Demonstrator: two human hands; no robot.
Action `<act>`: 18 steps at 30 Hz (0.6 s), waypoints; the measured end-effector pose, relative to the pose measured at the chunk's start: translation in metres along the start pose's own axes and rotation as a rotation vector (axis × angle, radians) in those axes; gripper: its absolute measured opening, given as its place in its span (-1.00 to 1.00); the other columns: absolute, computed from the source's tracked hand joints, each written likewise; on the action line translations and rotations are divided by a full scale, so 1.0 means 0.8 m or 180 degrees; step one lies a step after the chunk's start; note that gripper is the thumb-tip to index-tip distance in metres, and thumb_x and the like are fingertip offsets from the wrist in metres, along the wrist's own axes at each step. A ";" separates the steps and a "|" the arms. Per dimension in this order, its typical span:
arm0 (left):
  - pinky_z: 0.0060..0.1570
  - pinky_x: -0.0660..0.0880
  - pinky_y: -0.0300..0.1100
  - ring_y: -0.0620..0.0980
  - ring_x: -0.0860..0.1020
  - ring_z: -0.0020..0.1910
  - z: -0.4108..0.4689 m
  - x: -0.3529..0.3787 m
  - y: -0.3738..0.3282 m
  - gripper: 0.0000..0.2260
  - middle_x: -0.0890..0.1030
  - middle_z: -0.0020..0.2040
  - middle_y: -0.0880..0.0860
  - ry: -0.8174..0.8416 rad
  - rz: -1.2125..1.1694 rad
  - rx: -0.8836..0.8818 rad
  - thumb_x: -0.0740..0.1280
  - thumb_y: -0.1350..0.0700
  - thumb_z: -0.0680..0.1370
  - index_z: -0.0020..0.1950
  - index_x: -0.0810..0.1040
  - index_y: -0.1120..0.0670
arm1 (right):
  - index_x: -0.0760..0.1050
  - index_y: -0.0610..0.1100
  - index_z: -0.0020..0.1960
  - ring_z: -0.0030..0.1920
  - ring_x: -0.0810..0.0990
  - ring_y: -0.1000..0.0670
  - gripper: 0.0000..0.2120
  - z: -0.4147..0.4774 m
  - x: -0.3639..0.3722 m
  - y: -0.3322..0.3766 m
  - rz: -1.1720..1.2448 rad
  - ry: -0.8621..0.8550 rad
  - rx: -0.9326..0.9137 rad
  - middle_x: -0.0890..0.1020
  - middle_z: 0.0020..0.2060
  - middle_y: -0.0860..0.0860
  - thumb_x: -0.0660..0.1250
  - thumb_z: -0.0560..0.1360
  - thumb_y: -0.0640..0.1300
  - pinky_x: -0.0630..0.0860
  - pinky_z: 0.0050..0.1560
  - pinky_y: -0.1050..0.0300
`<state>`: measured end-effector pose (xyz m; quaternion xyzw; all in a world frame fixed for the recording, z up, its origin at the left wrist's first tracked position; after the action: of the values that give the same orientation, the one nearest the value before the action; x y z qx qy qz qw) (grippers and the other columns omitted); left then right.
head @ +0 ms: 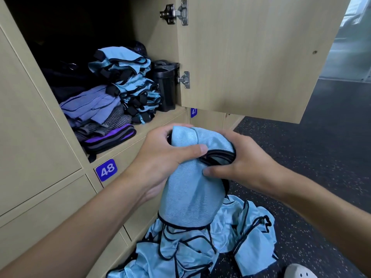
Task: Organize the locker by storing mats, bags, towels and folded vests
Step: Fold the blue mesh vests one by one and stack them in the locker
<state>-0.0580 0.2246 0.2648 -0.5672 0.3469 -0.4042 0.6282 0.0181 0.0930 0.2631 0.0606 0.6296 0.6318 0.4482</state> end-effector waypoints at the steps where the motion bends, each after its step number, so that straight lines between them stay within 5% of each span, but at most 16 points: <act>1: -0.14 0.66 -0.07 0.06 0.69 -0.15 0.001 0.000 0.000 -0.60 0.71 -0.09 0.14 0.0023 -0.0034 0.0012 0.54 0.35 0.33 0.13 0.60 0.16 | 0.58 -0.03 0.11 -0.11 0.69 0.07 -0.59 0.001 -0.001 -0.001 0.0000 -0.0061 0.0002 0.71 -0.11 0.02 0.59 0.32 -0.23 0.64 -0.05 0.05; 5: 0.00 0.63 -0.07 0.00 0.68 0.01 0.006 -0.008 -0.006 -0.36 0.70 0.04 0.04 0.0138 0.0585 0.0116 0.70 0.03 0.17 0.19 0.56 -0.06 | 0.63 -0.09 -0.07 -0.17 0.59 0.12 -0.77 0.001 -0.012 -0.004 -0.0051 -0.0393 -0.0078 0.57 -0.06 -0.07 0.58 0.31 -0.15 0.58 -0.12 0.10; 9: 0.13 0.55 -0.17 -0.19 0.56 0.15 0.009 -0.019 -0.013 -0.17 0.54 0.23 -0.03 0.0233 0.1467 0.0376 0.65 -0.24 0.12 0.33 0.38 -0.27 | 0.64 -0.21 0.01 -0.04 0.71 -0.08 -0.81 -0.001 -0.020 -0.008 0.0949 -0.0398 0.0127 0.72 -0.10 -0.13 0.50 0.40 -0.31 0.64 -0.02 -0.06; 13: 0.15 0.58 -0.11 -0.12 0.61 0.20 0.003 -0.004 0.003 -0.09 0.60 0.24 -0.08 0.0864 0.1087 0.0114 0.65 0.02 0.24 0.48 0.26 -0.17 | 0.57 -0.23 0.11 -0.11 0.67 -0.03 -0.69 -0.001 -0.024 0.001 0.1710 -0.0488 0.0155 0.71 -0.09 -0.09 0.48 0.38 -0.34 0.64 -0.05 0.08; 18: -0.03 0.65 -0.05 -0.03 0.70 0.02 -0.001 0.003 -0.004 -0.03 0.69 0.06 -0.11 0.0495 0.0378 0.0133 0.63 0.19 0.20 0.47 0.22 -0.25 | 0.31 0.01 0.39 -0.07 0.70 0.10 -0.26 -0.005 -0.026 -0.003 0.1951 -0.0838 0.0174 0.71 -0.12 0.17 0.53 0.28 -0.15 0.65 -0.08 0.15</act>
<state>-0.0580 0.2224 0.2676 -0.4993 0.4191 -0.4162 0.6338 0.0288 0.0763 0.2707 0.3402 0.5354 0.7068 0.3130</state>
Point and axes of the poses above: each hand's wrist, its own z-axis towards the middle knuckle, its own x-axis out of the palm, y = z × x, the point moved 7 cm from there along z, towards the middle knuckle
